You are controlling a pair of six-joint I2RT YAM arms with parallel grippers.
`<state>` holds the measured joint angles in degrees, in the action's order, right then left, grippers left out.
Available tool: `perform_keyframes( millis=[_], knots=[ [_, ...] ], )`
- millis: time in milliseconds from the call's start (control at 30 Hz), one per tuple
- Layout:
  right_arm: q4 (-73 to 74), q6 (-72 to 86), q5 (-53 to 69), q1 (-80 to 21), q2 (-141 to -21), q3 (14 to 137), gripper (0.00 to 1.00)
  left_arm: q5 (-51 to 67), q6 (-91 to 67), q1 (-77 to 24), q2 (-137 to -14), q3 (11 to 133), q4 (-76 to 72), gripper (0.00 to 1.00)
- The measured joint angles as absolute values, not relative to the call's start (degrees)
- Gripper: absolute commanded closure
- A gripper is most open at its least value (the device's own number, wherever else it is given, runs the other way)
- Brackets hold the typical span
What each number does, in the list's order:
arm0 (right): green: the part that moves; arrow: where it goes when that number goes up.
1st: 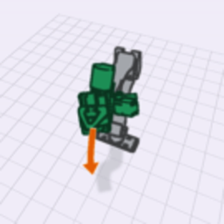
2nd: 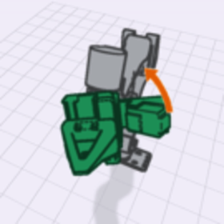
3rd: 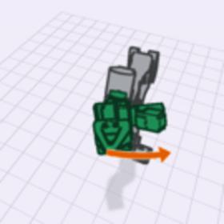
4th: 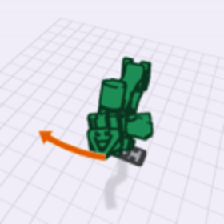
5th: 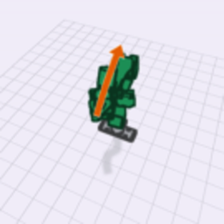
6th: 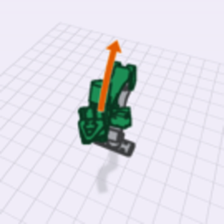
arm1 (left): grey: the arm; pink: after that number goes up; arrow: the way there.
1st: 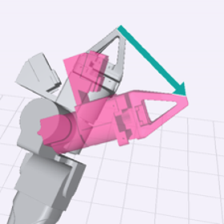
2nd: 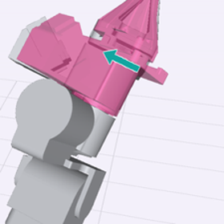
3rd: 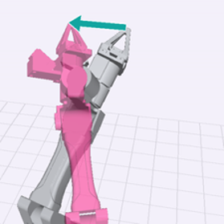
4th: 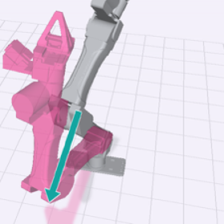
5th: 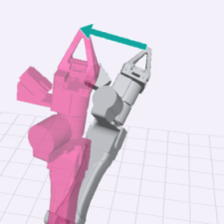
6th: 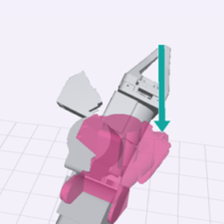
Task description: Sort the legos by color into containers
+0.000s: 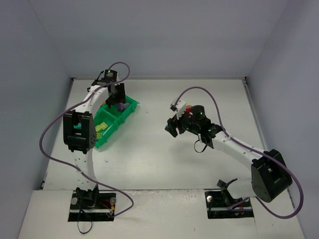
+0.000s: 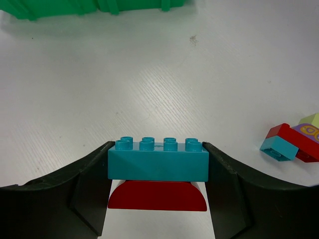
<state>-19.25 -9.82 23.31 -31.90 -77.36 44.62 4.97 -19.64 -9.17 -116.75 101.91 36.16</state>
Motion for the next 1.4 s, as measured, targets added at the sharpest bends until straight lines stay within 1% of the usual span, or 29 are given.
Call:
perform_keyframes(
  millis=[100, 133, 300, 400, 533, 700, 867, 1033, 1167, 1300, 1400],
  knots=[
    [-19.18, -8.69, 23.18, -31.9, -77.36, 44.86, 1.0, 3.53, -19.53, -9.17, -118.06, 101.91, 35.79, 0.38],
    [-19.07, -8.34, 22.96, -31.9, -77.38, 45.15, 1.0, 3.25, -19.51, -9.17, -118.1, 101.91, 35.75, 0.37],
    [-19.09, -5.54, 21.52, -31.9, -78.13, 48.14, 1.0, 3.27, -19.62, -9.19, -117.36, 101.8, 35.14, 0.36],
    [-19.51, -2.52, 19.75, -31.92, -79.53, 50.52, 1.0, 5.37, -20.43, -9.19, -114.24, 98.67, 32.6, 0.36],
    [-20.49, 0.51, 18.39, -31.97, -81.25, 52.31, 0.98, 11.35, -23.44, -9.19, -105.36, 90.21, 28.84, 0.37],
    [-22.61, -1.28, 20.62, -32.73, -82.32, 52.36, 0.96, 23.14, -28.69, -9.3, -97.97, 84.95, 24.43, 0.36],
    [-24.16, -6.24, 26.09, -33.36, -82.39, 52.29, 0.93, 36.84, -30.81, -12.03, -96.84, 84.47, 22.72, 0.36],
    [-23.9, -10.31, 31.44, -33.5, -83.31, 53.65, 0.92, 46.02, -30.76, -18.22, -96.64, 84.47, 23.03, 0.36],
    [-23.73, -12.19, 33.85, -33.95, -84.31, 55.27, 0.91, 50.33, -30.81, -22.04, -96.62, 84.47, 23.09, 0.36],
    [-23.66, -12.91, 34.98, -34.24, -84.34, 55.51, 0.91, 52.66, -30.92, -22.92, -96.62, 84.47, 23.07, 0.37],
    [-23.49, -13.43, 35.22, -34.28, -84.34, 55.51, 0.9, 53.23, -30.87, -22.94, -96.62, 84.47, 23.11, 0.4]
  ],
)
